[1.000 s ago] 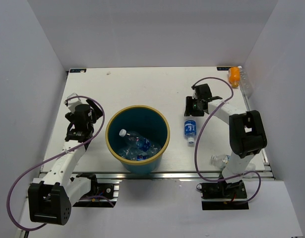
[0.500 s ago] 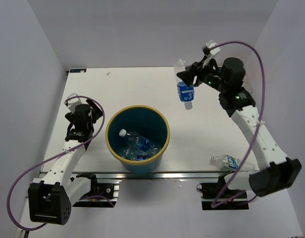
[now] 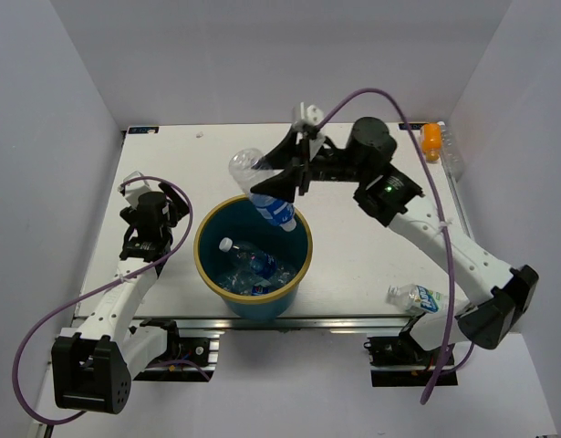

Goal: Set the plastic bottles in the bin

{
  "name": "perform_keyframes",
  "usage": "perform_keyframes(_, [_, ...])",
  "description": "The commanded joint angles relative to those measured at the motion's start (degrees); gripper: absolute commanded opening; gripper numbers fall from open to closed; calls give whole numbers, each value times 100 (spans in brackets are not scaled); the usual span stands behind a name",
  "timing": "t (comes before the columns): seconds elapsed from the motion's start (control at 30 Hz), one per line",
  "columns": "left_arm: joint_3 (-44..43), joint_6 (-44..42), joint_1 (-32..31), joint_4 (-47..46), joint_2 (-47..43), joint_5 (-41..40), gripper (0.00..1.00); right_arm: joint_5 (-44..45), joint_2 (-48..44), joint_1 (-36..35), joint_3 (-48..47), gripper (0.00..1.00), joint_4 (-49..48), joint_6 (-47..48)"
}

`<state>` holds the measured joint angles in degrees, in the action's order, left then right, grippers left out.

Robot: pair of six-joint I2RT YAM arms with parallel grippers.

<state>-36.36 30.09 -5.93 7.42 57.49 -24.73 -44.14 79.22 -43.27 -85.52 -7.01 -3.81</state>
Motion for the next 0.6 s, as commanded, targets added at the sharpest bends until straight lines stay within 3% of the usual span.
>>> perform_keyframes(0.0, [-38,59,31,75,-72,21,98,-464,50,-217,-97,54,216,318])
perform_keyframes(0.13, [-12,59,31,23,-89,82,98,-630,-3,-244,-88,89,996,749])
perform_keyframes(0.3, [-38,68,31,75,-54,56,98,-105,-362,-244,175,89,1403,978])
perform_keyframes(0.37, [-47,68,31,84,-72,21,98,693,-565,-244,411,89,1604,988])
perform_keyframes(0.5, [-47,76,31,84,-98,38,98,3239,-1161,-218,877,89,2395,199])
perform_keyframes(0.53, [-47,76,31,75,-107,65,98,4524,-1276,-183,1035,89,2588,-55])
perform_keyframes(0.57, [-55,76,31,58,-124,82,98,5103,-1469,-121,1289,89,3034,-545])
